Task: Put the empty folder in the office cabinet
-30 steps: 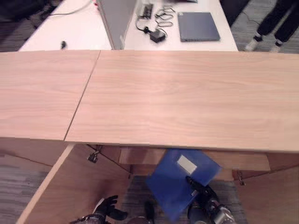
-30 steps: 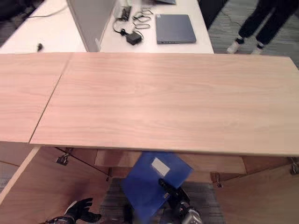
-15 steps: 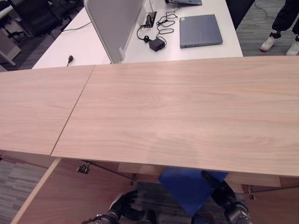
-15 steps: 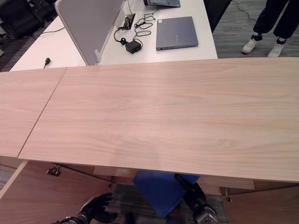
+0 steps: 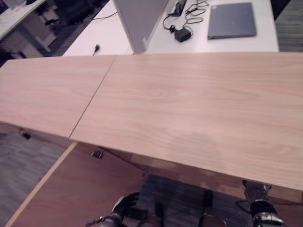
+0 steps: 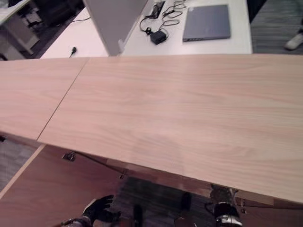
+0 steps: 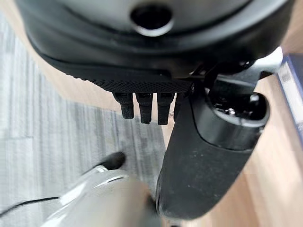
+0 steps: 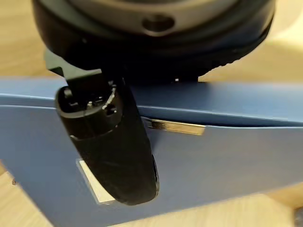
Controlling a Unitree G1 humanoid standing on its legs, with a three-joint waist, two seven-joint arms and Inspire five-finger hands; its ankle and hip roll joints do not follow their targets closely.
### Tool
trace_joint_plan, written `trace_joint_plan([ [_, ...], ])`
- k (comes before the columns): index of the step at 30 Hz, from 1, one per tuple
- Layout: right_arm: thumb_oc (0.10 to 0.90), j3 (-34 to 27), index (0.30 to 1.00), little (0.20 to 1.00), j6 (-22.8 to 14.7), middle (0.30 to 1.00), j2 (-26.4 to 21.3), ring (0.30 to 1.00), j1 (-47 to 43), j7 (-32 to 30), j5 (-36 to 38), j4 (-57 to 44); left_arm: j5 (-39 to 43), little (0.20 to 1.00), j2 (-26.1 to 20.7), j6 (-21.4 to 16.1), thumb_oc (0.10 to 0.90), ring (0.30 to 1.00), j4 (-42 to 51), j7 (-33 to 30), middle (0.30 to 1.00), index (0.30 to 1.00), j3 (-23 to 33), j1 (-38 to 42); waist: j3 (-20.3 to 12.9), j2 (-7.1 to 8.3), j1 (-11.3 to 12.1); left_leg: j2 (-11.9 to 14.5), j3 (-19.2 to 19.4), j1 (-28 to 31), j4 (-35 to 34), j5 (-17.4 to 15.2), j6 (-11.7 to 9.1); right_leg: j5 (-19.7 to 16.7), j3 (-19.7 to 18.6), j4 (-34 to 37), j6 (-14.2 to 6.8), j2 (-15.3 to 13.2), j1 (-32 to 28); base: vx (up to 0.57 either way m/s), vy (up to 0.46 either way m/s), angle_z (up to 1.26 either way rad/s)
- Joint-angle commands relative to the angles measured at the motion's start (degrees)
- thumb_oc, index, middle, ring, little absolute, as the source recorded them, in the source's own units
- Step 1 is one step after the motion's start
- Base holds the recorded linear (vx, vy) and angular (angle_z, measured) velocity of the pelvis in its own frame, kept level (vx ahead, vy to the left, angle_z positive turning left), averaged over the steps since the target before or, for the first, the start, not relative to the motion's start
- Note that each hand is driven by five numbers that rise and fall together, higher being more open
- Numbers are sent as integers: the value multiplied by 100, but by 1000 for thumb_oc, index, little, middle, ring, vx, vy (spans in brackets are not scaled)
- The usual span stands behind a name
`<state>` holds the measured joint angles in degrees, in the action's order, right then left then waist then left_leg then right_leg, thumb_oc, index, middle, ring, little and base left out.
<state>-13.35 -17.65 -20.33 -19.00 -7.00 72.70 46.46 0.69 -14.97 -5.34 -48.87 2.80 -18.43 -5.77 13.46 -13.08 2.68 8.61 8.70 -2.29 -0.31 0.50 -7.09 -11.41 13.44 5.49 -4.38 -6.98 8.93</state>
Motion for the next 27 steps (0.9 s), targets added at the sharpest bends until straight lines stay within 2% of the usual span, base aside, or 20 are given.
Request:
trace_joint_plan([
  [1, 400, -486, 300, 300, -722, 300, -312, 300, -1087, -15, 404, 38, -525, 900, -607, -29, 800, 900, 5, -88, 900, 900, -453, -197, 293, 263, 72, 90, 103, -229, 452, -60, -122, 1675, 41, -686, -281, -79, -521, -50, 29, -19],
  [4, 400, -531, 300, 300, -872, 300, -518, 300, -1631, -131, 641, 378, -540, 900, -775, -51, 800, 900, 93, -103, 900, 900, -586, -107, 307, 264, 152, 76, 79, -335, 480, -100, -93, 1683, -9, -871, -272, -105, -267, -48, 10, 0],
  [8, 400, -630, 300, 300, -887, 300, -754, 300, -2129, -199, 835, 874, -483, 900, -864, -58, 800, 900, 48, -151, 900, 900, -654, 80, 304, 288, 235, 68, 62, -457, 535, -138, -65, 1706, -42, -1061, -275, -144, -56, -19, 2, -2],
  [13, 400, -520, 300, 300, -659, 300, -1279, 300, -2810, -287, 928, 1658, -520, 900, -987, -99, 800, 900, -36, -212, 900, 900, -773, 197, 298, 306, 369, 0, 25, -569, 527, -171, -34, 1702, -67, -1262, -317, -251, 198, -32, 11, 1],
  [15, 400, -409, 300, 300, -504, 300, -1637, 300, -3232, -299, 936, 1943, -511, 900, -1079, -130, 800, 900, -53, -219, 900, 900, -842, 250, 361, 252, 440, -37, -14, -718, 564, -157, -23, 1702, -83, -1474, -345, -341, 453, -86, 36, 5],
  [19, 400, -214, 300, 300, -384, 300, -1972, 300, -3614, -304, 881, 2214, -480, 900, -1147, -152, 800, 900, -91, -257, 900, 900, -841, 362, 466, 179, 504, -79, -41, -989, 712, -204, -13, 1736, -120, -1795, -396, -462, 842, -108, 36, 5],
  [21, 400, -127, 300, 300, -276, 300, -2239, 300, -3826, -346, 796, 2444, -527, 900, -1222, -182, 800, 900, -134, -267, 900, 900, -916, 407, 520, 149, 595, -87, -75, -1439, 1152, -382, -9, 1892, -148, -2227, -458, -592, 1228, -95, -10, -3],
  [23, 400, -118, 300, 300, -252, 300, -2377, 300, -3912, -346, 767, 2519, -618, 900, -1285, -212, 800, 900, -116, -237, 900, 900, -1023, 369, 560, 115, 646, -93, -117, -1812, 1489, -412, 14, 1956, -177, -2515, -452, -655, 1503, -77, -34, 2],
  [27, 400, -140, 300, 300, -244, 300, -2512, 300, -3930, -391, 765, 2628, -686, 900, -1348, -201, 800, 900, -85, -228, 900, 900, -1122, 395, 548, 77, 685, -68, -245, -2357, 2141, -691, 2, 2292, -243, -3141, -440, -746, 1950, -23, -44, 4],
])
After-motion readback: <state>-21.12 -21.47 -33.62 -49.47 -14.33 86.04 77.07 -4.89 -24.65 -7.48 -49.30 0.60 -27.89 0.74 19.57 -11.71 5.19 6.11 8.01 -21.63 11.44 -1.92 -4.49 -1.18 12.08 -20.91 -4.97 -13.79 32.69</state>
